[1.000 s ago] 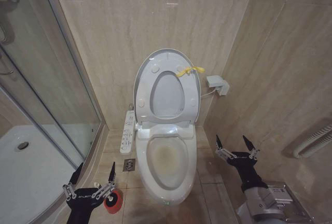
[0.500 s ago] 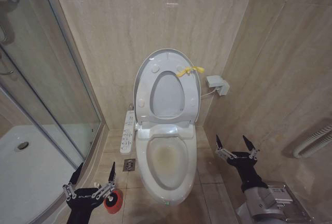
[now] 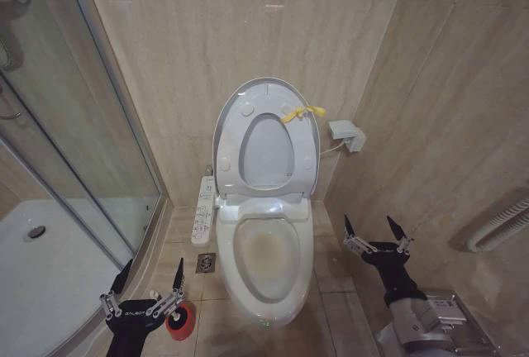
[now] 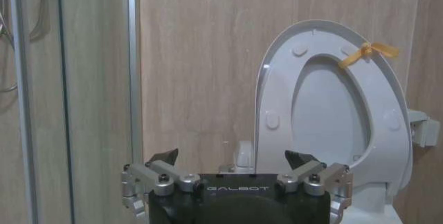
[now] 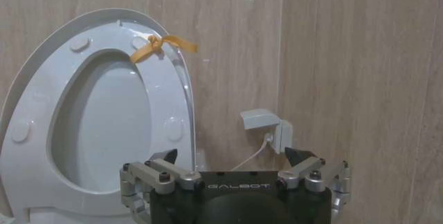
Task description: Open the toilet lid, clean the toilet bowl with a toilet brush, close the toilet lid, and flush.
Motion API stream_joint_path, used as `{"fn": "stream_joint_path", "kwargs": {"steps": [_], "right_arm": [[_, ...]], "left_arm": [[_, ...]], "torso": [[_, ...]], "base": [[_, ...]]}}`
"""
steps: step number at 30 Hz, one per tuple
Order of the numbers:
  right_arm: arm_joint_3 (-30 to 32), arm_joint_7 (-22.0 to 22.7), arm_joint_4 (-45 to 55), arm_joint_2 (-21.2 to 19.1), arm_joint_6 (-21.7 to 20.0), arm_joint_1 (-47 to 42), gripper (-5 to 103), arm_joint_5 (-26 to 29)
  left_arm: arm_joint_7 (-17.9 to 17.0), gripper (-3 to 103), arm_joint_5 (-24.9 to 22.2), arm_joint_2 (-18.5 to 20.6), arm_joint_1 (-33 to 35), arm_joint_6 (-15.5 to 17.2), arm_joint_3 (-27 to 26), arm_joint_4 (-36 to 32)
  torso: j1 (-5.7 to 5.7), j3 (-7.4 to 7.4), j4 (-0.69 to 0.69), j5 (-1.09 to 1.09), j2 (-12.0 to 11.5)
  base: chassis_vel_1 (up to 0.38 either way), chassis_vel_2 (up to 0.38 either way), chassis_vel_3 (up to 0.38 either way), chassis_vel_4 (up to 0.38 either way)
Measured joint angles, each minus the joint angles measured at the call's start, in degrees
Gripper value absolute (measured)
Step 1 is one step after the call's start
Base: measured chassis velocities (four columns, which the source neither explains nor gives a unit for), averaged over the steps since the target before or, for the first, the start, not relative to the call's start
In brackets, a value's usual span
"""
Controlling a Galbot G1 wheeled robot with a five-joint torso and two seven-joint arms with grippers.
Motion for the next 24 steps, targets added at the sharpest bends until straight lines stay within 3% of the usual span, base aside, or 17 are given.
{"fn": "stream_joint_path", "kwargs": {"steps": [24], "right_arm": [[0.00, 0.00, 0.00, 0.00, 0.00, 0.00, 100, 0.00]], "left_arm": [[0.00, 100, 0.00, 0.00, 0.00, 0.00, 0.00, 0.00]], "torso": [[0.00, 0.00, 0.00, 0.00, 0.00]], "base": [[0.000, 0.000, 0.000, 0.000]]}}
